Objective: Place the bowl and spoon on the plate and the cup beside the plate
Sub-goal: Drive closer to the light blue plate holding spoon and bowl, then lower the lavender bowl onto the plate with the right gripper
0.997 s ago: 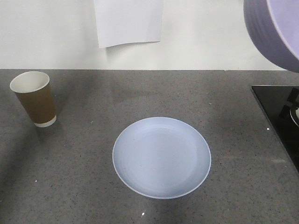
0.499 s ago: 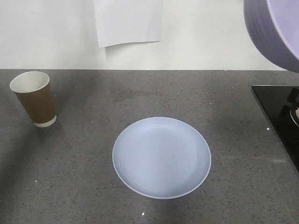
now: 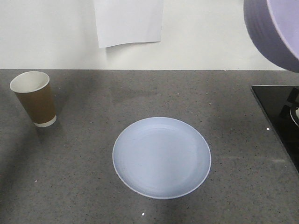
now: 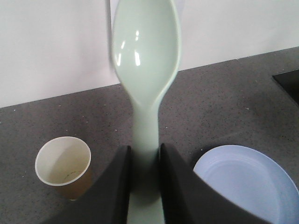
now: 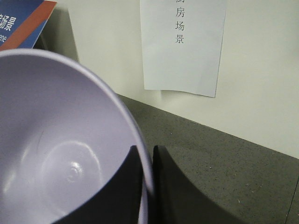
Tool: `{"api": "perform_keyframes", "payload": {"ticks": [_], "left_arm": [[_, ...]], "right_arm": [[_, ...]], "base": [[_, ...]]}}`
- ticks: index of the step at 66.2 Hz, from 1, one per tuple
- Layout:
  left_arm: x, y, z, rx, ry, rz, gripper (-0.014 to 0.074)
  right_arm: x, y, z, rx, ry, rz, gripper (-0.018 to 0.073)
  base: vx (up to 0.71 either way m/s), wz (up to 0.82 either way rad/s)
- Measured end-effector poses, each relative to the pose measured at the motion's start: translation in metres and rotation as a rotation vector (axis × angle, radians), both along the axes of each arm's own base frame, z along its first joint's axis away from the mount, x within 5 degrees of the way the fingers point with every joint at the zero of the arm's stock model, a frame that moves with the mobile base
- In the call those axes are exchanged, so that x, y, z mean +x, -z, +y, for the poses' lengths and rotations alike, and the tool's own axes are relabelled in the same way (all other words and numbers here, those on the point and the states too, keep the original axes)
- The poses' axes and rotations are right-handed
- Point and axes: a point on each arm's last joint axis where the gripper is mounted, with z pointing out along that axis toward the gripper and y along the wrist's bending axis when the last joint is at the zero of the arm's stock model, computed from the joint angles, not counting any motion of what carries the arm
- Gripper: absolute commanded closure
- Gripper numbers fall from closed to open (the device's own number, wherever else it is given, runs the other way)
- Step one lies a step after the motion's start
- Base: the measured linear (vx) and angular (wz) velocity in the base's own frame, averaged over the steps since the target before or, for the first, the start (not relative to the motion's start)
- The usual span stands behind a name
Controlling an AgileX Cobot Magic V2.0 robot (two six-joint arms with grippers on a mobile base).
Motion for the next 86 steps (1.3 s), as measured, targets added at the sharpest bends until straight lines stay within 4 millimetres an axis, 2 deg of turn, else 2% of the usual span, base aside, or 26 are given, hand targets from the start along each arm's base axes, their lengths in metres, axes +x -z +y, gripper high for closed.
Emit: {"api": "perform_keyframes", "payload": {"ticks": [58, 73, 80, 86], "left_arm": [[0.0, 0.0, 0.0, 0.0, 0.0, 0.0, 0.0602], [0.001, -0.002, 0.0, -0.006, -0.003, -0.021, 0.0602], [0.002, -0.003, 0.0, -0.009, -0.005, -0.033, 0.0602], [0.002, -0.003, 0.0, -0.01, -0.005, -0.036, 0.0602]], "right_arm": [[0.0, 0.0, 0.0, 0.001, -0.001, -0.001, 0.0564], [-0.001, -0.007, 0.005, 0.082, -0.045, -0.036, 0.0564], [0.006, -0.007, 0.004, 0.145, -0.072, -0.038, 0.0564], [0.022, -0.002, -0.002, 0.189, -0.089, -0.019, 0.0564]], "base": [[0.0, 0.0], [0.0, 0.0], [0.0, 0.0], [0.0, 0.0]]}}
